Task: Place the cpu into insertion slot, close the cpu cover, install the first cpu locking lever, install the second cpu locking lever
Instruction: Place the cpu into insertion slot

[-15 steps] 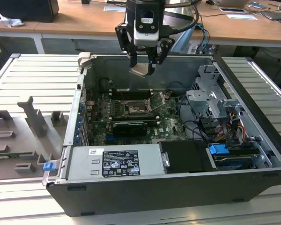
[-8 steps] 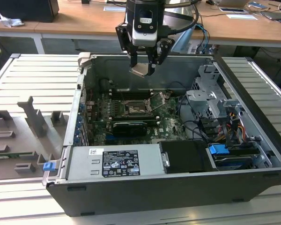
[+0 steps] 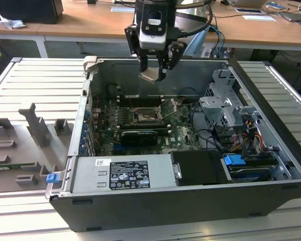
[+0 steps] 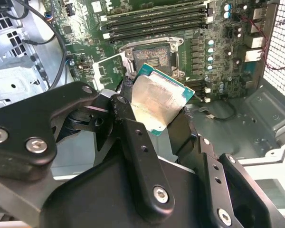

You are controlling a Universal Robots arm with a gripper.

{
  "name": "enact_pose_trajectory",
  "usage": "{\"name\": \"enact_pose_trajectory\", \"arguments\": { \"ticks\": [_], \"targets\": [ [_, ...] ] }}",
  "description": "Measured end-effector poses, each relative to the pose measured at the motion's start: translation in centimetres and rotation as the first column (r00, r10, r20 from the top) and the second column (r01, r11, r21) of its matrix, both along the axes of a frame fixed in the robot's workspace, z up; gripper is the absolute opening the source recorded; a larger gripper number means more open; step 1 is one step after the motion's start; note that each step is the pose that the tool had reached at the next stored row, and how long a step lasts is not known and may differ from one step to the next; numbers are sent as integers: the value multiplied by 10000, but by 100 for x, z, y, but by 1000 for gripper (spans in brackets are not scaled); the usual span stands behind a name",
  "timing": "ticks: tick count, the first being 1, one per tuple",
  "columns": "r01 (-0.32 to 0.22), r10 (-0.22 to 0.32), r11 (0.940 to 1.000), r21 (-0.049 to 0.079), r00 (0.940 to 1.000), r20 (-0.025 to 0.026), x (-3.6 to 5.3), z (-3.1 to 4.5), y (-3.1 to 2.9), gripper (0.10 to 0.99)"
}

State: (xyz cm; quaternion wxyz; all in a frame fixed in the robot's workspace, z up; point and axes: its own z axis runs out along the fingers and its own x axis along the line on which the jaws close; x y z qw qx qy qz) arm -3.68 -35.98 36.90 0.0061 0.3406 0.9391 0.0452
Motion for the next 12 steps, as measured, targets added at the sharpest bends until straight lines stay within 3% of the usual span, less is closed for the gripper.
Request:
{"name": "enact_pose_trajectory", "arguments": {
  "ticks": [12],
  "targets": [
    [572, -572, 9984, 0, 9984, -1, 0, -1, 0, 541]
  ]
}}
